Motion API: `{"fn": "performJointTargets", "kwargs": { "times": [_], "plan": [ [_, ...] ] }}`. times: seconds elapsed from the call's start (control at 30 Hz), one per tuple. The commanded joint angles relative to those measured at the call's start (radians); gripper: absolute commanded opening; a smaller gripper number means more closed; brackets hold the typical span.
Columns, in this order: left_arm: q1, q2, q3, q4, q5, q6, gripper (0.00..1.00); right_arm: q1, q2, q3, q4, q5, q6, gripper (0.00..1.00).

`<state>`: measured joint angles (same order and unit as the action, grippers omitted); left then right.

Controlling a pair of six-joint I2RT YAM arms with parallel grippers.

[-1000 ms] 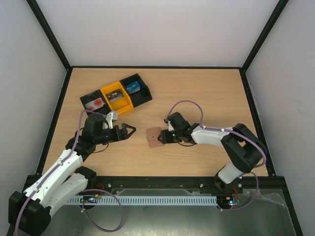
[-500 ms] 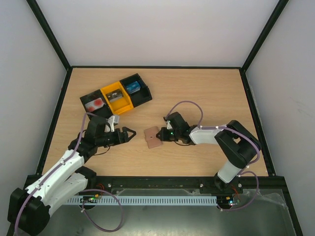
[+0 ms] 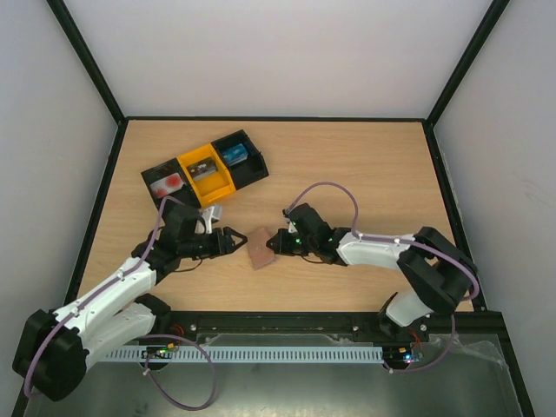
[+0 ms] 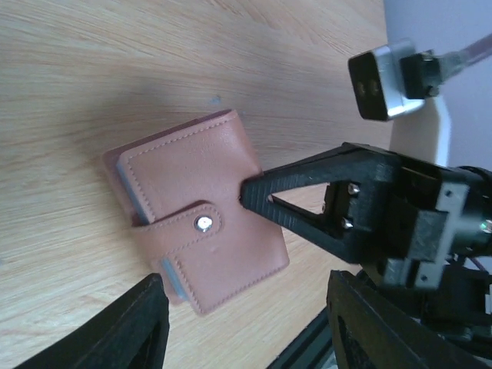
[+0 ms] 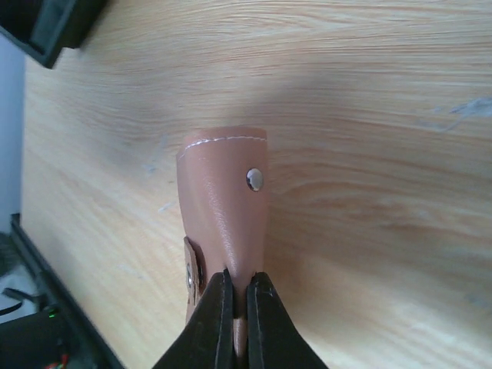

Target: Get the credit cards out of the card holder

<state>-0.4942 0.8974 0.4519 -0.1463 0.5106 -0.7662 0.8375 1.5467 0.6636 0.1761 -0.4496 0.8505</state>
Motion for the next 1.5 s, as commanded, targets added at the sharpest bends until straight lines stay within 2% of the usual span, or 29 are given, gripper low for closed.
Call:
{"fn": "performJointTargets", "kwargs": {
  "times": [0.0,0.17,0.5,0.83,1.27,1.47],
  "plan": [
    [-0.038,0.046,0.000,0.073,0.022,-0.012,0.56,0.044,-0.098,0.028,-0.049,0.083,0.086,0.02],
    [-0.071,0.117,0.000,0.121,0.018,-0.008,0.57,0.083,-0.156,0.044,-0.059,0.115,0.110,0.02],
    [-0.088,0.220,-0.010,0.171,0.041,0.004,0.51,0.157,-0.178,0.039,-0.010,0.143,0.141,0.02],
    [-0.106,0.283,-0.004,0.144,-0.005,0.035,0.45,0.160,-0.190,0.019,0.018,0.158,0.140,0.02],
    [-0.130,0.344,0.038,0.037,-0.112,0.102,0.43,0.160,-0.153,0.014,0.005,0.166,0.125,0.02],
    [-0.139,0.350,0.042,0.026,-0.134,0.111,0.38,0.160,-0.161,0.014,0.004,0.177,0.113,0.02]
  ]
}}
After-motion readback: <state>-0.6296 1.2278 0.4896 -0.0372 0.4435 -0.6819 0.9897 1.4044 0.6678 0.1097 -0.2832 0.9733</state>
